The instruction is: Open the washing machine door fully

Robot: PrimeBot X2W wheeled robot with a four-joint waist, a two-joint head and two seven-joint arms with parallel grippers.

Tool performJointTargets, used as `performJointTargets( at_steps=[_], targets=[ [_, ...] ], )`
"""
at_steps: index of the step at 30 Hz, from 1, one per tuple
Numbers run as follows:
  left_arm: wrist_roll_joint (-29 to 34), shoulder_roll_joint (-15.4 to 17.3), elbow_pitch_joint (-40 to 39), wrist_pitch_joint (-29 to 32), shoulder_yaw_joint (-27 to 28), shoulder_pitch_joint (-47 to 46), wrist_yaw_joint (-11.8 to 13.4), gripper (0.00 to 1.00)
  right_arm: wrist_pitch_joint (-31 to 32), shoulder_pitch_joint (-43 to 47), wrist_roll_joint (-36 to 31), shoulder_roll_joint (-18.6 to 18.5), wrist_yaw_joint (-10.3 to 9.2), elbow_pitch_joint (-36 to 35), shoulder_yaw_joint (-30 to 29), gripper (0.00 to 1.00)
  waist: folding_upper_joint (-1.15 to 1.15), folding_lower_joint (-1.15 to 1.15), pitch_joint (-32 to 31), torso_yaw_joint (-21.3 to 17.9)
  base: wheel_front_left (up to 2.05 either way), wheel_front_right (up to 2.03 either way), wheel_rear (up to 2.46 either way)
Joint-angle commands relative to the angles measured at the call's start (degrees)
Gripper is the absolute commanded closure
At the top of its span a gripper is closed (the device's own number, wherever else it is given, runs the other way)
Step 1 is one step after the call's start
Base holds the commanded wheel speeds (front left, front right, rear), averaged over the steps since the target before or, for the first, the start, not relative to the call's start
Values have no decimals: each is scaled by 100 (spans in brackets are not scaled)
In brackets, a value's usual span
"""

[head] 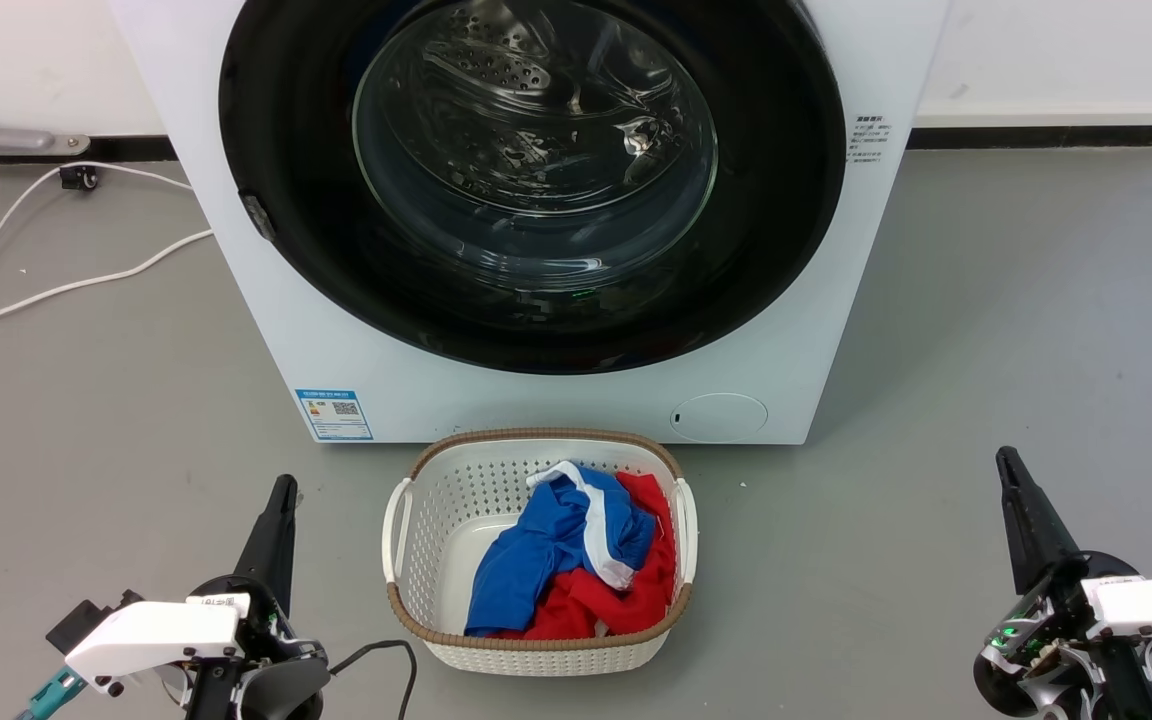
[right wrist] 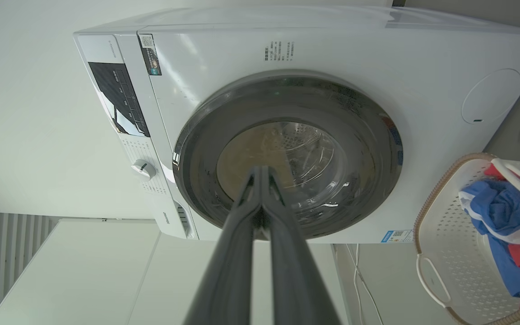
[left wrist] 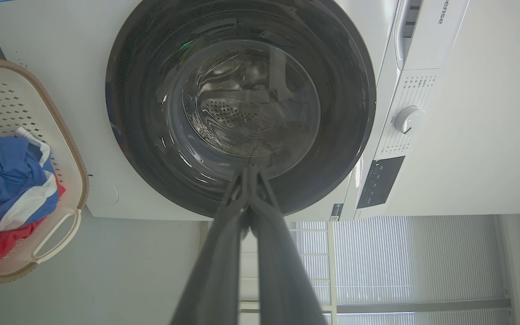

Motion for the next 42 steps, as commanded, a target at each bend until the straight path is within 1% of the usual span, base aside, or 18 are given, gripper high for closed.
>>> performJointTargets(
  at_steps=[1, 26, 27, 30, 38, 42],
  targets=[
    [25, -6, 3, 9, 23, -48, -16, 100, 19, -63, -28, 20, 15, 9, -7, 100, 0, 0, 0, 0, 0, 0, 0],
    [34, -13, 4, 16, 33, -49, -16, 100, 35, -66, -49, 37, 15, 9, -29, 100, 0, 0, 0, 0, 0, 0, 0],
    [6, -6, -1, 5, 6, -1, 0, 0, 22, -1, -16, 14, 0, 2, -19, 0, 0, 0, 0, 0, 0, 0, 0],
    [5, -27, 143, -1, -22, 112, 2, 0, 15, 123, -18, 24, -2, 135, -4, 0, 0, 0, 0, 0, 0, 0, 0],
    [78, -26, 28, -229, -251, 114, 1, 0, -156, 194, -114, 21, -1, -6, 132, 0, 0, 0, -8, -1, 0, 0, 0],
    [231, -9, -47, -344, -383, 107, 0, 0, -261, 218, -195, 7, 0, -76, 203, 0, 0, 0, -16, 4, 0, 0, 0]
  ],
)
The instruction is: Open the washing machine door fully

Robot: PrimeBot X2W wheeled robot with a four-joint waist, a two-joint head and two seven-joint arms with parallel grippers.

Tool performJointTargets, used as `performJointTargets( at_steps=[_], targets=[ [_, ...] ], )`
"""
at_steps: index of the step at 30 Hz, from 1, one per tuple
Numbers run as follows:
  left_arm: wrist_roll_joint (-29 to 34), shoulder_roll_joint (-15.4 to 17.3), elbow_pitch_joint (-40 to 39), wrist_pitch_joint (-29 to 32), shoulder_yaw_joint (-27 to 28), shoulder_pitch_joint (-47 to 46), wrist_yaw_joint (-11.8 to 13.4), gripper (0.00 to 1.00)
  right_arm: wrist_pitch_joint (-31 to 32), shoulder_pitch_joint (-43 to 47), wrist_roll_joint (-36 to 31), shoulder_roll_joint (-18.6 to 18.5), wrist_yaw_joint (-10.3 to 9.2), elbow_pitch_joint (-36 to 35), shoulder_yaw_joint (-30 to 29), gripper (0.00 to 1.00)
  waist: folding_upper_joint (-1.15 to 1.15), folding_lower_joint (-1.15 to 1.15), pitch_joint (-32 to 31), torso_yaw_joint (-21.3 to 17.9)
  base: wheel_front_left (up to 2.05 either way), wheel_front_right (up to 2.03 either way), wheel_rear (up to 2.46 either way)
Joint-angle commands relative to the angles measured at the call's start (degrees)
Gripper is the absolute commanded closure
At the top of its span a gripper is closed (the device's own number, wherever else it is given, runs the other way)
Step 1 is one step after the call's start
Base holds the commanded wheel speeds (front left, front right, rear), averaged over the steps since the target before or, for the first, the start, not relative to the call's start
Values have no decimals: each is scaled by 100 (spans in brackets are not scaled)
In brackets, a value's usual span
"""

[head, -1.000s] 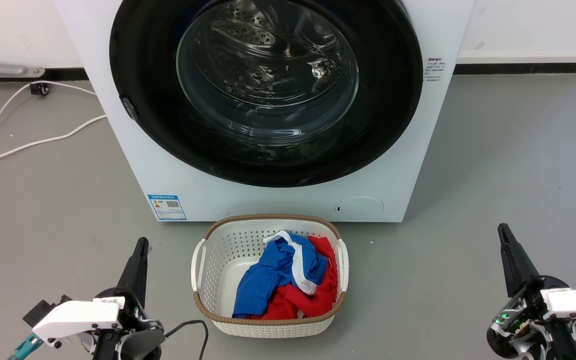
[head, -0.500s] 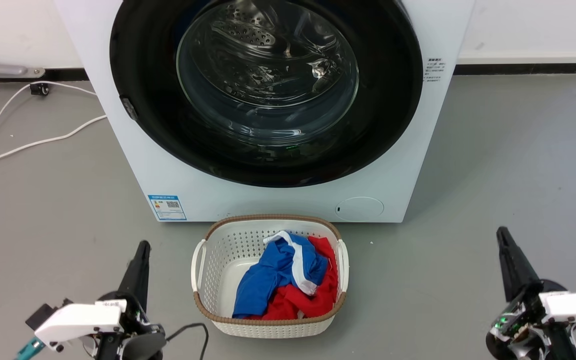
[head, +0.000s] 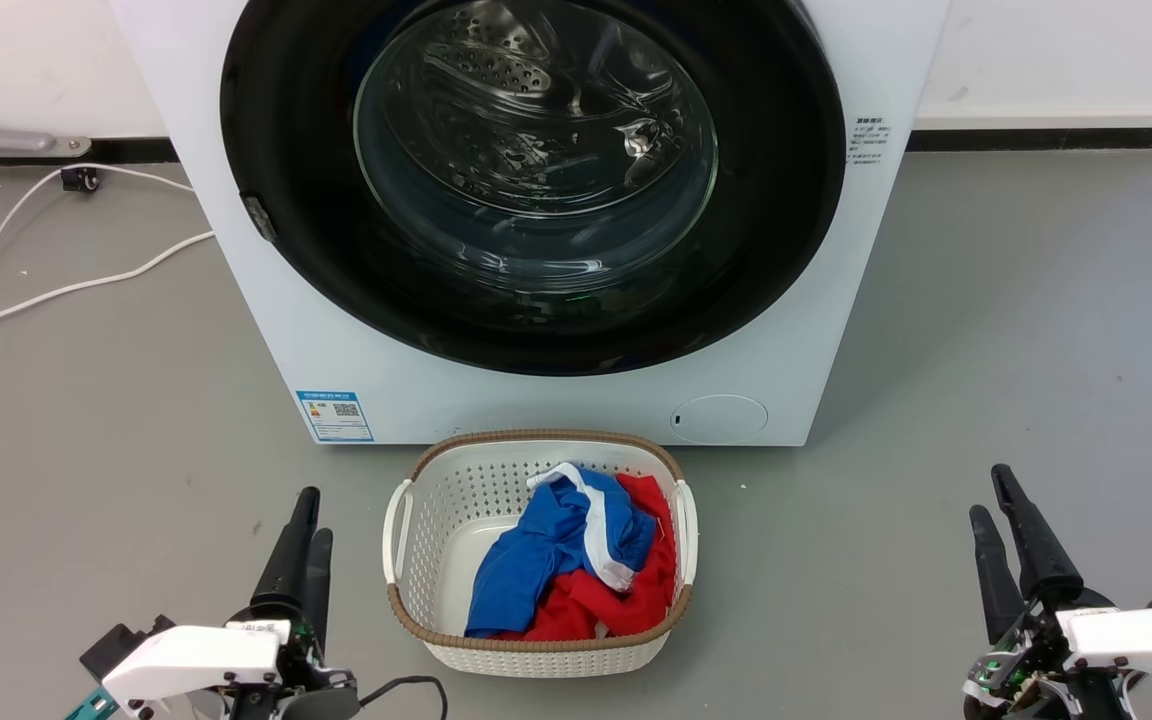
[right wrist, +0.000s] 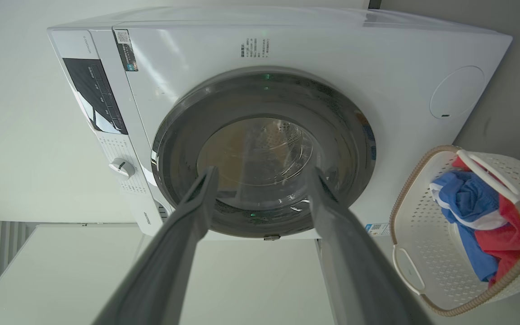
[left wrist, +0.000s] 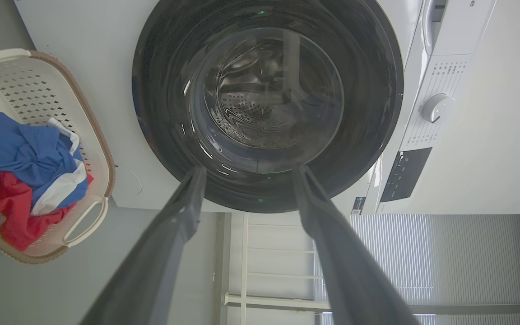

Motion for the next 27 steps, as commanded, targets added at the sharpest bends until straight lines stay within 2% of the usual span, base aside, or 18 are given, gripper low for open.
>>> performJointTargets(
  at_steps=[1, 6, 15, 19, 21, 22, 23, 27],
  targets=[
    [122, 31, -143, -69, -80, -121, -8, 0, -75, -46, -74, -35, 2, -162, 42, 0, 0, 0, -4, 2, 0, 0, 0],
    [544, 39, -255, -199, -129, -118, -9, 0, -242, -26, -404, -107, 3, -242, 129, 0, 0, 0, -17, 8, 0, 0, 0],
    [1423, 14, -406, -390, -168, -101, -11, 0, -451, 11, -1377, -193, 4, -421, 237, 0, 0, 0, -51, 32, 0, 0, 0],
    [2020, 75, -440, -480, -302, -108, -11, 0, -540, 18, -2144, -245, 4, -497, 241, 0, 0, 0, -70, 38, 0, 0, 0],
    [2522, 147, -458, -544, -407, -122, -12, 0, -605, 40, -2861, -283, 5, -545, 233, 0, 0, 0, -84, 44, 0, 0, 0],
    [2522, 147, -458, -544, -407, -122, -12, 0, -605, 40, -2861, -283, 5, -545, 233, 0, 0, 0, -84, 44, 0, 0, 0],
    [2815, 175, -491, -586, -467, -132, -12, 0, -648, 56, -3301, -253, 5, -588, 209, 0, 0, 0, -91, 45, 0, 0, 0],
    [3398, 227, -566, -669, -553, -138, -13, 0, -701, 88, -3949, -173, 5, -688, 206, 0, 0, 0, -101, 41, 0, 0, 0]
  ],
)
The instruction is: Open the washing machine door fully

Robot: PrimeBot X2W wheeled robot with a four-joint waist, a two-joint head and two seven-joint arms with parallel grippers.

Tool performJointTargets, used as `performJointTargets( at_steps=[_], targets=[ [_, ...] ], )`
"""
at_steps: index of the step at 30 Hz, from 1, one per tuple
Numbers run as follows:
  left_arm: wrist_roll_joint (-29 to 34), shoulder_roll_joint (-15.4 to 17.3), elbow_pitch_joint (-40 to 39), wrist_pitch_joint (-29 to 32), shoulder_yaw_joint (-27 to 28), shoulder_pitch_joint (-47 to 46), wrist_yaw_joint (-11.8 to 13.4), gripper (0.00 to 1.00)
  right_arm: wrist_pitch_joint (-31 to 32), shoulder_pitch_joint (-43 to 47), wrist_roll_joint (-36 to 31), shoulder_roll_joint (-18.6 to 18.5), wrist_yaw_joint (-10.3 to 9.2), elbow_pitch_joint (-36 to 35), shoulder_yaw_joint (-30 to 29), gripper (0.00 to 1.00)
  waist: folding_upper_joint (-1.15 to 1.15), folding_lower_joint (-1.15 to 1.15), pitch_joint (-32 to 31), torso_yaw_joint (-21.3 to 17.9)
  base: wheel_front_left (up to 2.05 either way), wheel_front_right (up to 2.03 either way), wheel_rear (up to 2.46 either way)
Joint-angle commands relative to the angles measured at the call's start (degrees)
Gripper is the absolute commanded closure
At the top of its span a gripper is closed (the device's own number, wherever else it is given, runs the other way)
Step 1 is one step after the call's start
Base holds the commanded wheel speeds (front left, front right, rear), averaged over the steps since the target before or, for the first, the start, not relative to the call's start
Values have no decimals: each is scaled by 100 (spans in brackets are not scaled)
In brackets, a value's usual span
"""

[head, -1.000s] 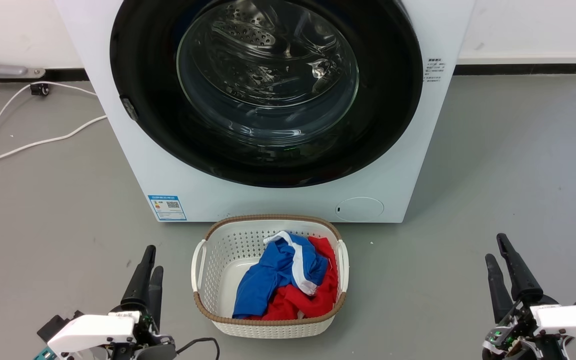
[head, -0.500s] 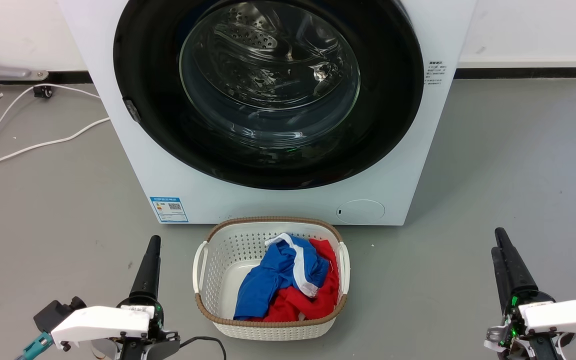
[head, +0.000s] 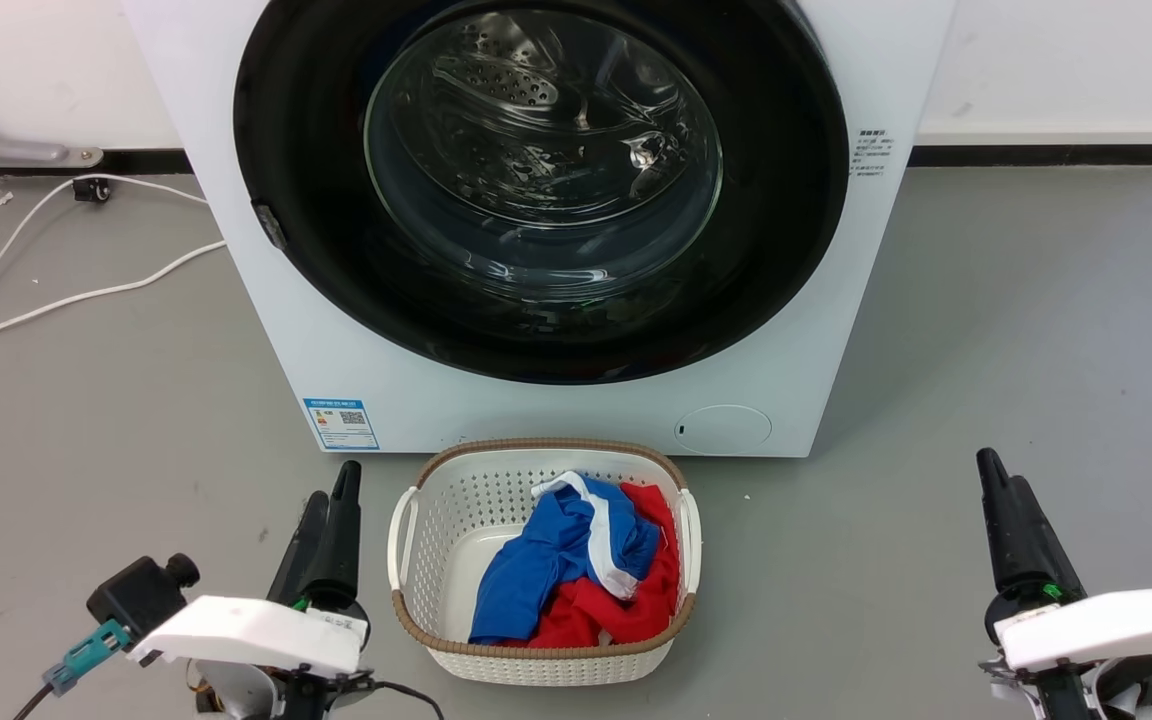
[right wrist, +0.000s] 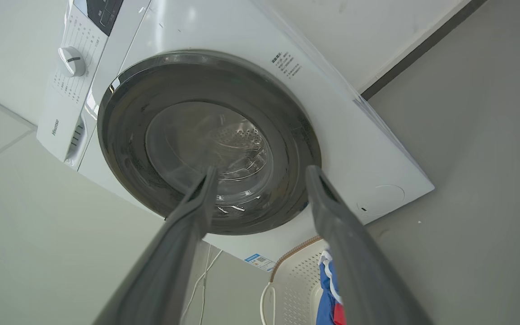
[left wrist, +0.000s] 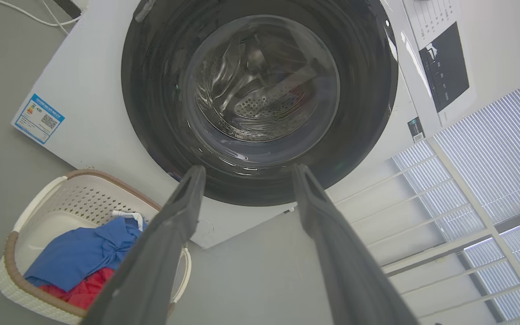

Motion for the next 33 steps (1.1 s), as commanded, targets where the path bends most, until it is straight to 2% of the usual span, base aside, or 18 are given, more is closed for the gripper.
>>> performJointTargets(
  at_steps=[1, 13, 33],
  targets=[
    [363, 56, -107, -75, -64, -127, -12, 0, -44, -16, -346, 16, 4, -147, -1, 0, 0, 0, -5, -2, 0, 0, 0],
    [1625, 132, -130, -281, -230, -161, 59, 0, 23, 46, -1445, 57, 6, -288, -7, 0, 0, 0, -38, 1, 0, 0, 0],
    [3054, 204, -92, -611, -417, -185, 63, 0, 66, 245, -3124, 151, 8, -578, -85, 0, 0, 0, -82, -16, 0, 0, 0]
  ],
)
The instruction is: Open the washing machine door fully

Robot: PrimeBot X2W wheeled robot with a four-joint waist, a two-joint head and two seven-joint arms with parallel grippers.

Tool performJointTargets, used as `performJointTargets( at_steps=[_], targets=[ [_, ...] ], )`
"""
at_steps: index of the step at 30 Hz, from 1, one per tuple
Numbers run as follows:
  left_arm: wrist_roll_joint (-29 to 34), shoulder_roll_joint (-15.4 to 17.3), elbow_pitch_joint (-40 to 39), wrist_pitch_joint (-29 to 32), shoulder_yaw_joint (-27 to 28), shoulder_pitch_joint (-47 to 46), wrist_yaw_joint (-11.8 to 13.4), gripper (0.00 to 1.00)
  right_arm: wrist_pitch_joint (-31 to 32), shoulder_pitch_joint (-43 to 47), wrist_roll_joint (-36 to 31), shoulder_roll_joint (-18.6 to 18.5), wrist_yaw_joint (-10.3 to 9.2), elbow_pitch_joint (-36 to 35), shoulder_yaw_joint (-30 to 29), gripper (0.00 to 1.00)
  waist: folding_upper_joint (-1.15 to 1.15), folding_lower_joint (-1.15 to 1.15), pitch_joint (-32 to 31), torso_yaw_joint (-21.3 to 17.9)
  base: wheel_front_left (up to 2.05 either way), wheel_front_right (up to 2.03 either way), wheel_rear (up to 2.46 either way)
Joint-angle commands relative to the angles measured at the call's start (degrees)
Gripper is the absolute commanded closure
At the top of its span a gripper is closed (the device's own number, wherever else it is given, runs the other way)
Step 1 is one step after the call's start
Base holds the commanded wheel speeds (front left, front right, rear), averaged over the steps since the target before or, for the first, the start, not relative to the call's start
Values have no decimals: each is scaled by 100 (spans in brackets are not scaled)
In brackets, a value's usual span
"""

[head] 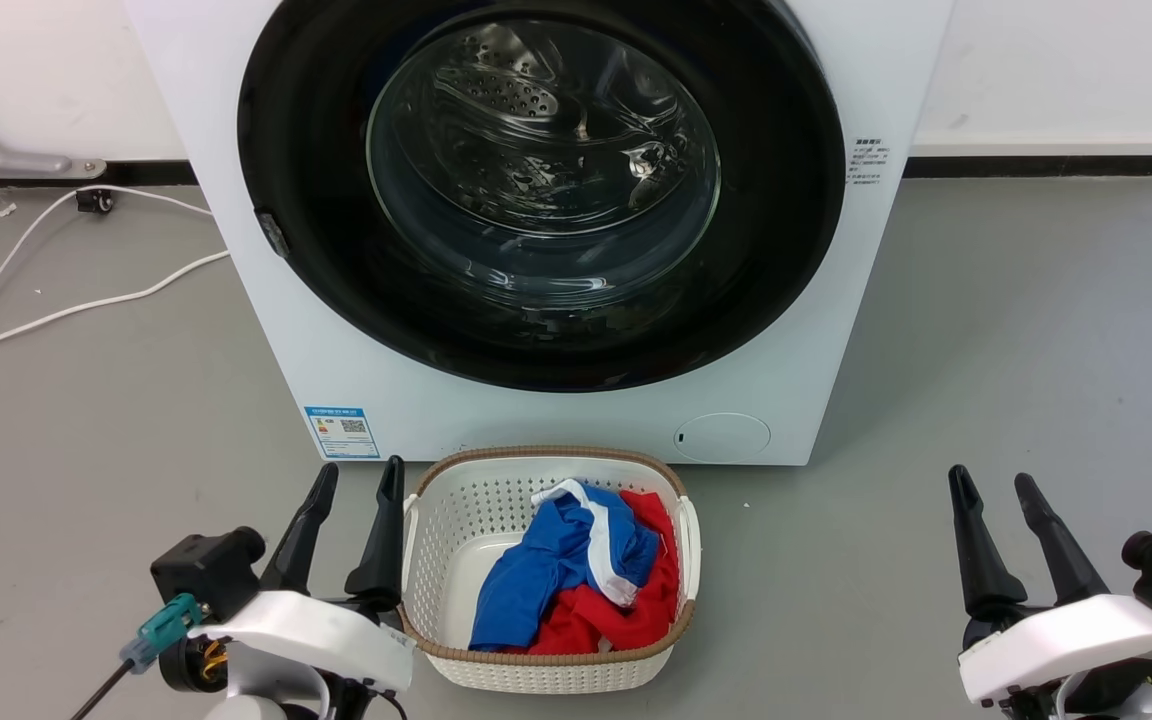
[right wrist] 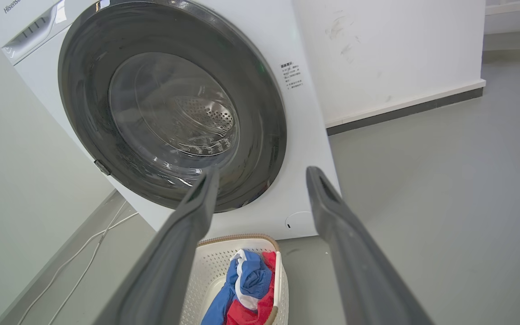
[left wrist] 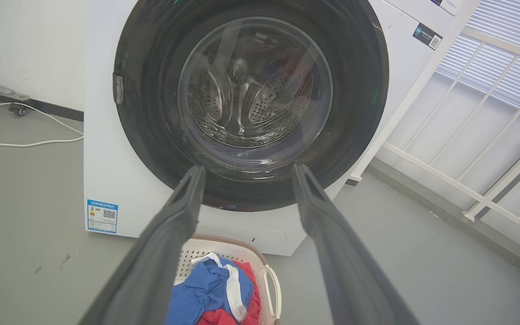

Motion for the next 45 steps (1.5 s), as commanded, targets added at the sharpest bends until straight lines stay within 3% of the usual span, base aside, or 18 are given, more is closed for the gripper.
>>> performJointTargets(
  at_steps=[1, 15, 45],
  targets=[
    [162, 23, -29, -61, -28, -103, 12, 0, 1, 22, -171, 11, 7, -88, -12, 0, 0, 0, -4, -2, 0, 0, 0],
    [939, 32, 189, -282, -56, -106, 51, 0, -50, 146, -1026, 55, 9, -197, -94, 0, 0, 0, -72, -31, 0, 0, 0],
    [2094, -25, 563, -646, -11, -250, 0, 0, -278, 85, -1864, 67, 8, 30, -159, 0, 0, 0, -87, -29, 0, 0, 0]
  ],
)
